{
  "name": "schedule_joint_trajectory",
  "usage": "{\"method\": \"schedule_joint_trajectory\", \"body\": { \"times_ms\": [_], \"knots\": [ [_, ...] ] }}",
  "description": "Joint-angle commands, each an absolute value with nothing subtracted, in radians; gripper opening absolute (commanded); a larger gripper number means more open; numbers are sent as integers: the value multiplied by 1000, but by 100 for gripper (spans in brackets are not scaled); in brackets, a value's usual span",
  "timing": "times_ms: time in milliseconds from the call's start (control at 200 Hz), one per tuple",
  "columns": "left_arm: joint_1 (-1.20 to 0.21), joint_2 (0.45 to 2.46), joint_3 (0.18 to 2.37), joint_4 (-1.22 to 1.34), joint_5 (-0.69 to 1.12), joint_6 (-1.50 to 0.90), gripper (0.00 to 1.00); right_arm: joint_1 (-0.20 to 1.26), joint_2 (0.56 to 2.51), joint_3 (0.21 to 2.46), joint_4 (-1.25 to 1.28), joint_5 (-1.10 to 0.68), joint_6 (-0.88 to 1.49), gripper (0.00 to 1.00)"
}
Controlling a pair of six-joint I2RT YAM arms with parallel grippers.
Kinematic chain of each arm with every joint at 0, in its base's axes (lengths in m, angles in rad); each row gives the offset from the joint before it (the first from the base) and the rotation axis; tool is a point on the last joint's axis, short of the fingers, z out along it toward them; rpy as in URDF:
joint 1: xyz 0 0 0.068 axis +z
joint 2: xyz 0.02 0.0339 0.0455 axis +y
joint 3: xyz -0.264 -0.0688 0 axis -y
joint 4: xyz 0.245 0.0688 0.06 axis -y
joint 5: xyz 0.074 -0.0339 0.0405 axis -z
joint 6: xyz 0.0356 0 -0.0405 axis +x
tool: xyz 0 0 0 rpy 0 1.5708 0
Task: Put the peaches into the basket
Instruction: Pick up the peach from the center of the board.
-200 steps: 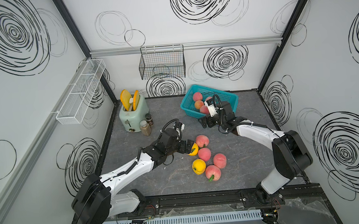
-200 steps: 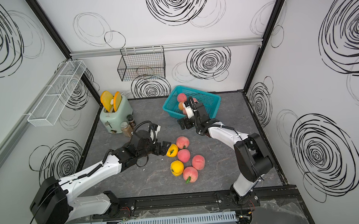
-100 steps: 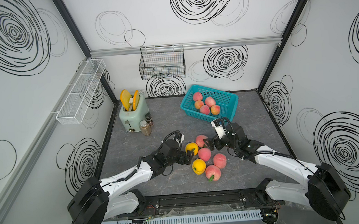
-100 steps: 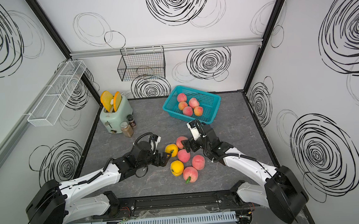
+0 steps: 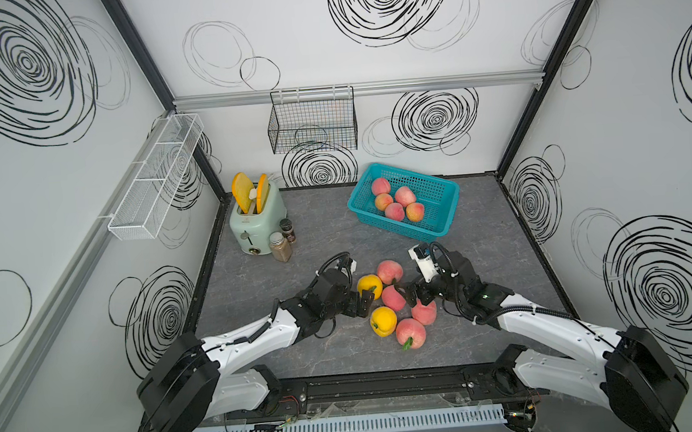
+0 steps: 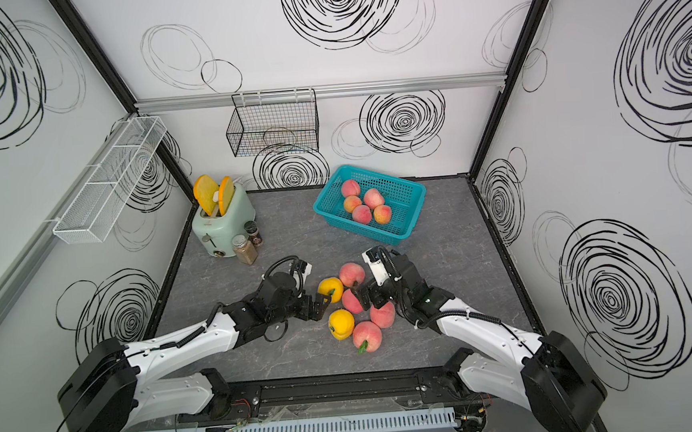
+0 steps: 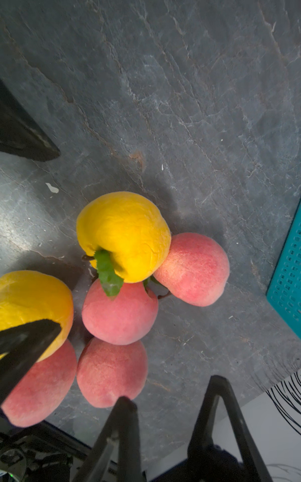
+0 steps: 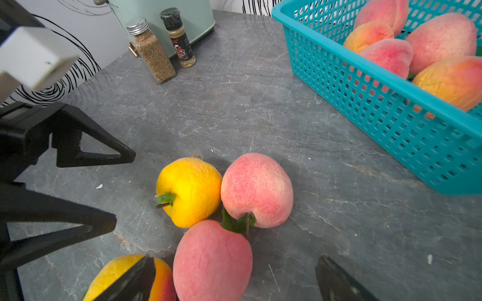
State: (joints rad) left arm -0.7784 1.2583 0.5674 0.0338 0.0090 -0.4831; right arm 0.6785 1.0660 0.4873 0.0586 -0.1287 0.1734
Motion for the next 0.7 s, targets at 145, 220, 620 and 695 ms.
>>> {"method": "schedule_joint_trajectory", "body": {
  "times_ms": [145,220,620,695],
  "knots": [
    [-773,1310,617,115,5,-484,98,684,1042,462,107,-158,179,99],
    [-773,1330,627,123,5,-483,98,684,1048,464,107,-162,175,99],
    [-771,1429,680,146,7,-475,98,683,1040,463,107,-162,164,99],
    [-771,1450,689,151,6,-473,98,683,1045,464,109,-164,162,99]
  ]
}}
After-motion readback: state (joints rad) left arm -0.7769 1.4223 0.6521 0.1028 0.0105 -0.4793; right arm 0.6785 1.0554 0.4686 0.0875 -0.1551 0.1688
